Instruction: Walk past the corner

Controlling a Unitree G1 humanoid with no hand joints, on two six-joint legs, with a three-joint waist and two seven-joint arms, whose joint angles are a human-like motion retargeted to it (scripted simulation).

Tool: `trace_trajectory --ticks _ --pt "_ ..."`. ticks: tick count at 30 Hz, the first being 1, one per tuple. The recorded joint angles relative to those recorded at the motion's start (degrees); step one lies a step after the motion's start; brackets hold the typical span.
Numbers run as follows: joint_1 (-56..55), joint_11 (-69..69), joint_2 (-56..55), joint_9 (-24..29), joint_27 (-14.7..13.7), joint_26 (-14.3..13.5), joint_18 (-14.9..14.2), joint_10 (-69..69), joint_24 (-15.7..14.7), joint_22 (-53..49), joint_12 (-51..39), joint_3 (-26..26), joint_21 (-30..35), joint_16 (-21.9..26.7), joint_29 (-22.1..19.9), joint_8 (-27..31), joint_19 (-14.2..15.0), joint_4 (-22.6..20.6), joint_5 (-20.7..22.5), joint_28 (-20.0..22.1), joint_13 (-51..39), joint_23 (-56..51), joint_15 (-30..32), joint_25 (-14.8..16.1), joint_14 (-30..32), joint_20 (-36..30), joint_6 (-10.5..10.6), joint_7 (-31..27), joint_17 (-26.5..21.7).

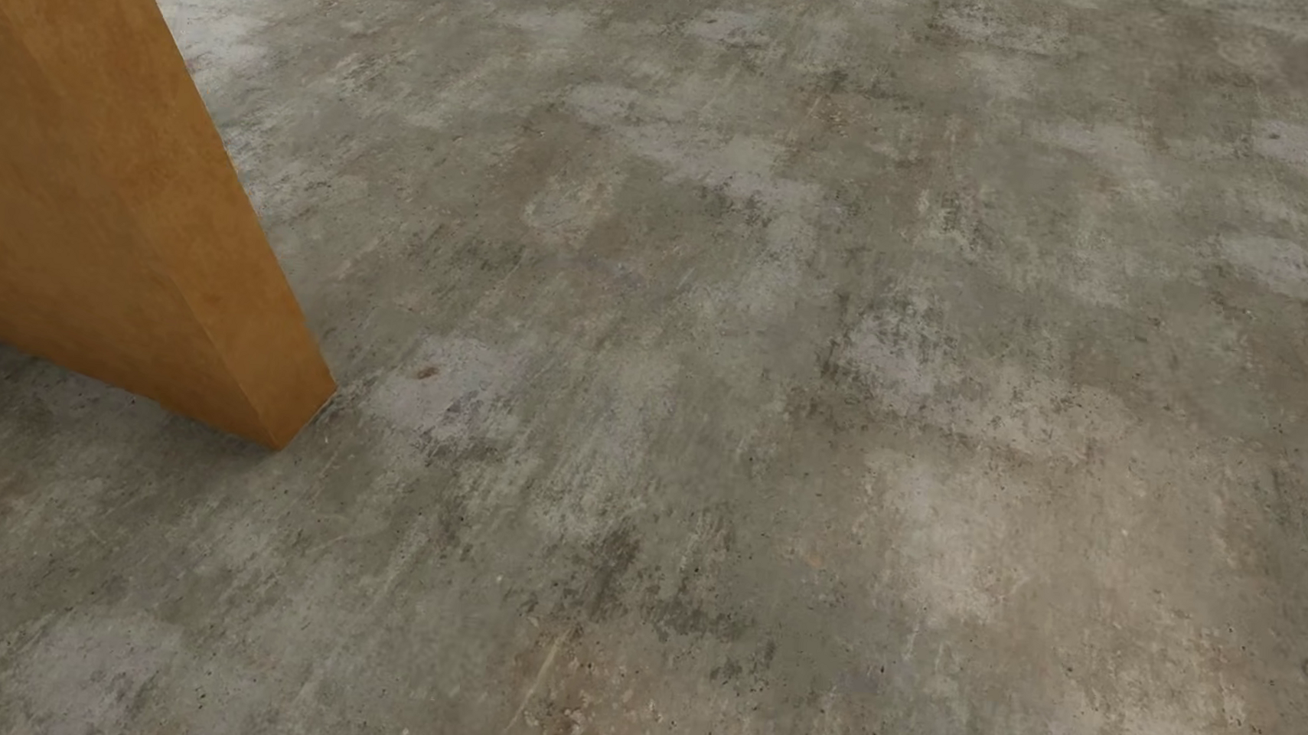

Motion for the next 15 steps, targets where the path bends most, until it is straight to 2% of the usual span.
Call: trace_trajectory --ticks 2,4,5,6,7,8,9,10,11,12,13,14,15 --pt "-6.15 -4.33 9.29 -0.05 0.00 0.00 0.00 -17.38 0.00 -0.37 1.32 4.90 -1.67 0.52 0.00 0.00 0.00 1.18 -1.88 0.00 -2.54 -4.68 -9.39 0.00 2.37 0.87 -1.07 0.00 -1.53" --pt "-9.85 -5.74 15.61 -1.76 0.00 0.00 0.00 -35.40 0.00 0.44 2.10 6.81 -4.24 0.12 0.00 0.00 0.00 2.22 -2.57 0.00 -5.13 -7.84 -15.75 0.00 6.29 1.12 -0.82 0.00 -2.55" --pt "-11.06 -5.59 18.16 -2.54 0.00 0.00 0.00 -57.13 0.00 1.25 2.30 7.81 -4.17 0.18 0.00 0.00 0.00 3.57 -3.00 0.00 -6.56 -7.91 -16.36 0.00 21.93 0.74 -0.61 0.00 -2.69" --pt "-12.31 -4.70 20.81 -2.27 0.00 0.00 0.00 -38.39 0.00 1.78 2.72 9.51 -5.69 0.16 0.00 0.00 0.00 4.15 -5.04 0.00 -6.91 -8.09 -14.66 0.00 9.65 1.06 -1.08 0.00 -2.45" --pt "-13.74 -2.57 23.18 -2.14 0.00 0.00 0.00 -32.05 0.00 2.85 2.87 10.59 -7.89 -0.18 0.00 0.00 0.00 3.73 -7.24 0.00 -6.23 -9.02 -11.09 0.00 3.43 0.56 -1.39 0.00 -2.02" --pt "-15.39 2.14 22.96 -3.60 0.00 0.00 0.00 -25.74 0.00 4.63 3.35 11.13 -7.73 -0.57 0.00 0.00 0.00 3.08 -9.20 0.00 -4.53 -7.88 -3.83 0.00 6.85 0.23 -2.05 0.00 -1.25" --pt "-15.73 10.30 21.20 -4.03 0.00 0.00 0.00 -19.53 0.00 7.18 3.36 10.43 -7.85 -0.63 0.00 0.00 0.00 0.28 -11.14 0.00 -3.54 -4.13 8.14 0.00 7.72 -0.44 -3.71 0.00 0.80" --pt "-12.73 21.99 17.20 -3.40 0.00 0.00 0.00 -16.32 0.00 8.63 2.76 9.16 -8.43 -0.90 0.00 0.00 0.00 -1.68 -11.51 0.00 -2.24 -1.25 17.89 0.00 4.88 -0.01 -3.85 0.00 1.47" --pt "-8.66 36.98 10.04 -2.27 0.00 0.00 0.00 -16.80 0.00 6.83 2.77 8.24 -7.64 -1.26 0.00 0.00 0.00 -6.03 -12.60 0.00 -1.05 -0.35 20.82 0.00 1.70 1.65 -4.70 0.00 1.50" --pt "-2.42 46.27 4.56 -1.21 0.00 0.00 0.00 -19.40 0.00 5.75 2.68 5.32 -3.87 -1.27 0.00 0.00 0.00 -7.72 -11.54 0.00 -1.54 2.30 15.63 0.00 0.15 1.56 -4.35 0.00 1.92" --pt "2.86 50.91 -1.91 -0.82 0.00 0.00 0.00 -21.92 0.00 3.92 1.69 1.96 -5.62 -1.41 0.00 0.00 0.00 -7.46 -8.88 0.00 -0.71 4.06 11.02 0.00 -0.28 1.69 -2.76 0.00 3.34" --pt "8.61 49.37 -8.00 -0.71 0.00 0.00 0.00 -25.85 0.00 0.82 1.35 -1.72 -3.05 -0.92 0.00 0.00 0.00 -7.60 -7.06 0.00 1.34 1.22 11.17 0.00 -0.43 1.49 -1.55 0.00 2.21" --pt "14.83 41.29 -12.19 -0.44 0.00 0.00 0.00 -30.05 0.00 -1.63 1.14 -5.42 -5.60 -0.55 0.00 0.00 0.00 -7.62 -5.90 0.00 2.35 5.60 13.85 0.00 -0.50 2.49 -0.74 0.00 4.39"
